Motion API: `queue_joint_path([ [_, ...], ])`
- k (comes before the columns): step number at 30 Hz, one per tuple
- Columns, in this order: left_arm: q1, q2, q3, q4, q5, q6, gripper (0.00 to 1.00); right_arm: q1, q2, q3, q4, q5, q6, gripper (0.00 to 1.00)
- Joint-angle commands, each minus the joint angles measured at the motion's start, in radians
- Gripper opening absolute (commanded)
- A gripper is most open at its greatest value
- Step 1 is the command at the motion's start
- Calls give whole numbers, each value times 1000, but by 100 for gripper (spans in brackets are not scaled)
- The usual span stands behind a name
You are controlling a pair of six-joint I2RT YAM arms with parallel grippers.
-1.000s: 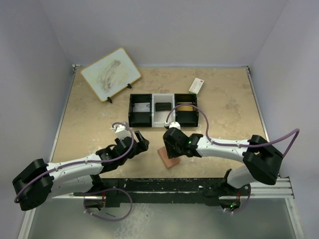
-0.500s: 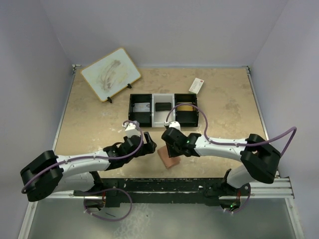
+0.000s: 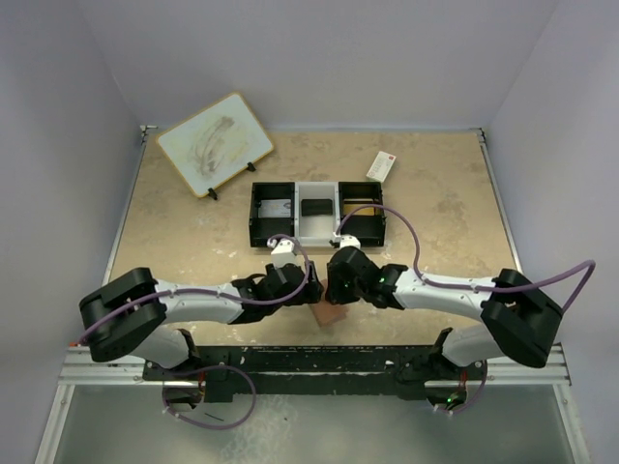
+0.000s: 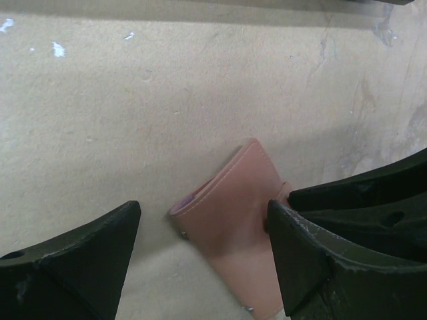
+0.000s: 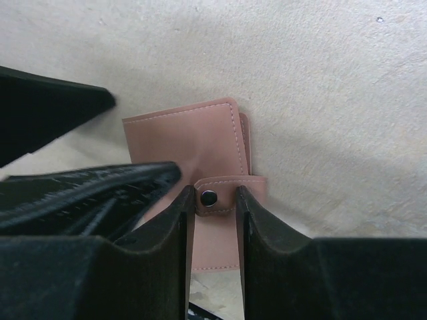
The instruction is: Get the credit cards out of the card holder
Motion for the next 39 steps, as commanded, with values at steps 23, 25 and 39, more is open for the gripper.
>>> queue_joint_path([
  [23, -38, 92, 88, -112, -46, 26, 44, -178, -159, -120, 80, -151, -25, 8],
  [25, -38, 92, 94, -113, -49, 30, 44, -178, -160, -98, 51, -76, -72, 12],
  [39, -38, 93, 134, -157, -82, 53, 45, -177, -88, 10, -57, -14, -130, 28],
])
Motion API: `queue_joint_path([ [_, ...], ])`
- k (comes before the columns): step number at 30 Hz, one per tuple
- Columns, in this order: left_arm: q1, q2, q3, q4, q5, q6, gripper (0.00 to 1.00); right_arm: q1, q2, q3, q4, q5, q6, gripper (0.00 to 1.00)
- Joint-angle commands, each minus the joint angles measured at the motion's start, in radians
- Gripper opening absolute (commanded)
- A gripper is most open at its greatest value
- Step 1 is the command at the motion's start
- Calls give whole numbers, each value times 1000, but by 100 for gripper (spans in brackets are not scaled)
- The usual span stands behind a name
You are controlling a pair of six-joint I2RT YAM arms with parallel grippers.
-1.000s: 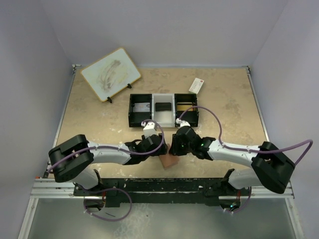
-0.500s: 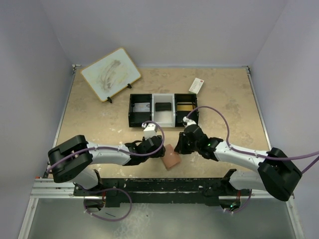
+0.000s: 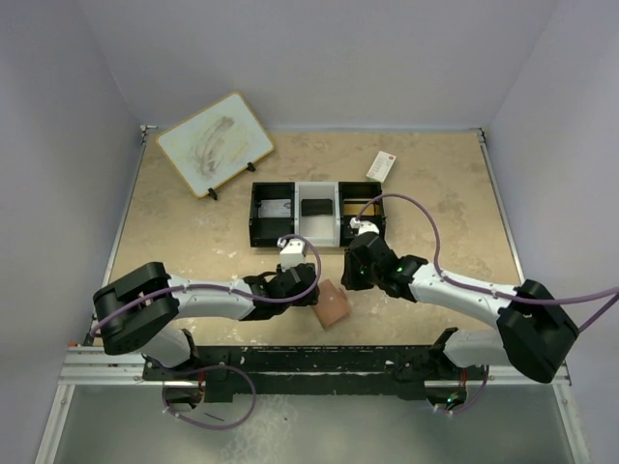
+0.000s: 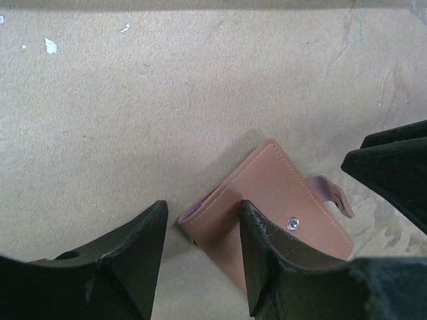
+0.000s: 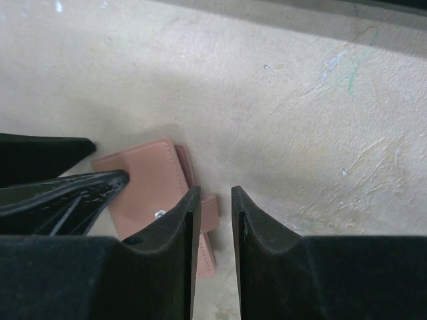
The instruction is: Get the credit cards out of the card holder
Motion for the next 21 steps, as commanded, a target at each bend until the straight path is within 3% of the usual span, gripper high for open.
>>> queue_joint_path([
  [1, -5, -12, 25, -50, -31, 27, 45, -2, 32, 40, -30, -1, -53, 28],
  [4, -5, -12, 27, -56, -34, 27, 45, -2, 16, 44, -32, -35, -71, 30],
  [12, -5, -12, 38, -54, -28, 34, 45, -2, -93, 49, -62, -46, -64, 51],
  [21, -5, -22, 37, -52, -34, 38, 46, 7, -13, 26, 4, -201, -89, 52],
])
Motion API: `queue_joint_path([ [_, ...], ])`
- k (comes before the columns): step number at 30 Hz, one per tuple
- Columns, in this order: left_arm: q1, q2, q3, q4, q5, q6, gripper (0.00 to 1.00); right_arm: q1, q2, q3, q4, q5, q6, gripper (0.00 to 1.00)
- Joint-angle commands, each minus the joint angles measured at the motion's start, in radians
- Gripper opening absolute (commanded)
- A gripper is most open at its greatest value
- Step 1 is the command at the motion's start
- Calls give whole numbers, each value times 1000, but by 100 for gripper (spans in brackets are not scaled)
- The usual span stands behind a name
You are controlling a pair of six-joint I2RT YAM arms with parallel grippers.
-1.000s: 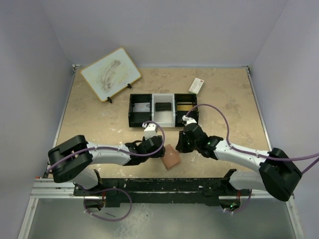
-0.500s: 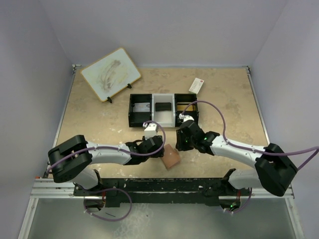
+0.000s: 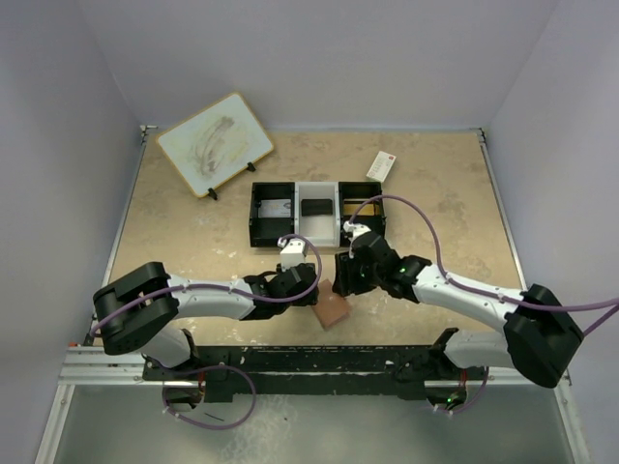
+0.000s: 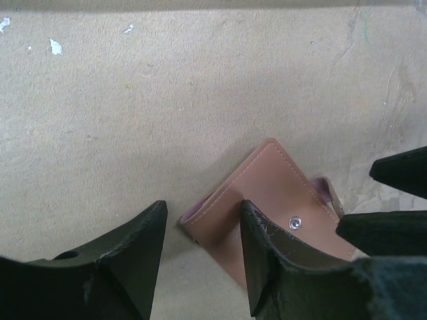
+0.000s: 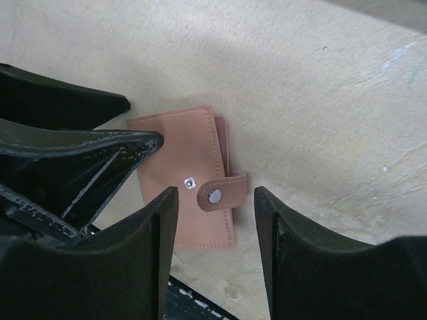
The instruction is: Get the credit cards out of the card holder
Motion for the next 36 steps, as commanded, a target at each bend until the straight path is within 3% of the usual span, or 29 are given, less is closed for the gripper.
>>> queue_joint_path([
  [1, -5, -22, 28, -28, -28, 29, 46, 7, 37, 16, 32, -68, -3, 53],
  [9, -5, -25, 44, -55, -35, 36, 46, 20, 118, 90, -94, 74, -4, 54],
  [12, -5, -21, 50, -53, -31, 38, 46, 20, 112, 96, -120, 123, 23, 47],
  [17, -5, -21, 55, -58, -27, 41, 46, 20, 104, 70, -92, 77, 61, 31],
  [28, -5, -42, 54, -72, -37, 37, 48, 20, 138, 59, -67, 108, 72, 14],
  [33, -5, -92, 37, -65, -70, 22, 54, 20, 116, 54, -40, 100, 66, 0],
  [36, -5, -150, 19, -70, -118, 9, 60, 20, 68, 47, -37, 39, 70, 0],
])
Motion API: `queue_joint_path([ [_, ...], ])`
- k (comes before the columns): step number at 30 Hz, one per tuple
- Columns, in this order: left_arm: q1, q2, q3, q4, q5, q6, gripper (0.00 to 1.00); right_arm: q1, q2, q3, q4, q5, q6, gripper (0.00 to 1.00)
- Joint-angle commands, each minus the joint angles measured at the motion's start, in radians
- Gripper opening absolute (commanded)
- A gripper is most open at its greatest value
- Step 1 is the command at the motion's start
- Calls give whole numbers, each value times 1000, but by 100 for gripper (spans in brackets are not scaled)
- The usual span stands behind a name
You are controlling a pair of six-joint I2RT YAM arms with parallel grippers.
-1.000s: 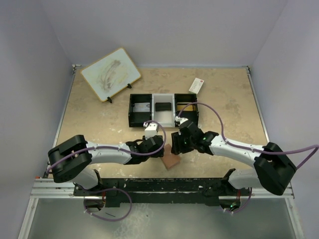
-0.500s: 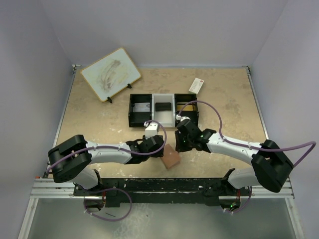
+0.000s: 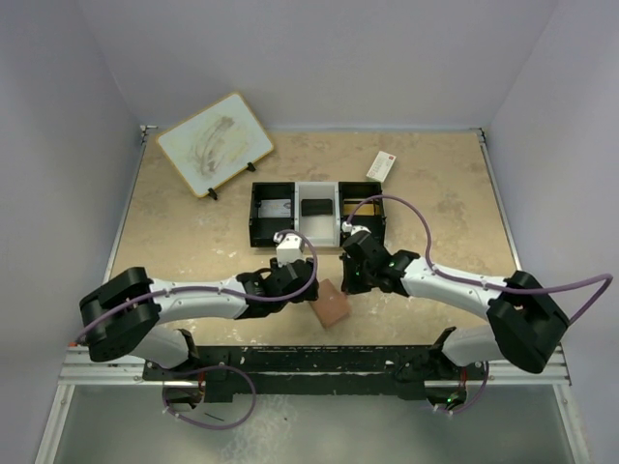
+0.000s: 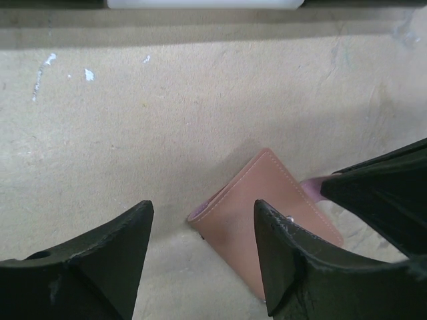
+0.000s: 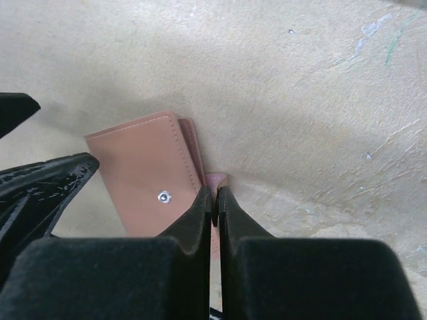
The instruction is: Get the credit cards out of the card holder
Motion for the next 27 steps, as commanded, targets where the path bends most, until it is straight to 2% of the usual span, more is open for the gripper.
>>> queue_joint_path([
  [1, -5, -112, -16, 10, -98, -19, 63, 6, -91, -10, 38, -50, 12, 0],
  [8, -2, -246, -21, -103, -228, -65, 83, 6, -232, -25, 145, -138, 65, 0],
  [11, 6, -281, 17, -220, -272, -169, 85, 7, -239, -31, 271, -246, 158, 0],
  [13, 7, -319, 23, -242, -278, -231, 85, 11, -230, -46, 348, -297, 229, 0],
  [20, 57, -460, 50, -358, -236, -464, 89, 19, -176, 14, 394, -437, 383, 0],
  [22, 92, -500, 62, -388, -213, -475, 90, 31, -183, 36, 399, -434, 401, 0],
  [27, 109, -542, 27, -421, -221, -390, 89, 14, -215, -19, 348, -268, 358, 0],
])
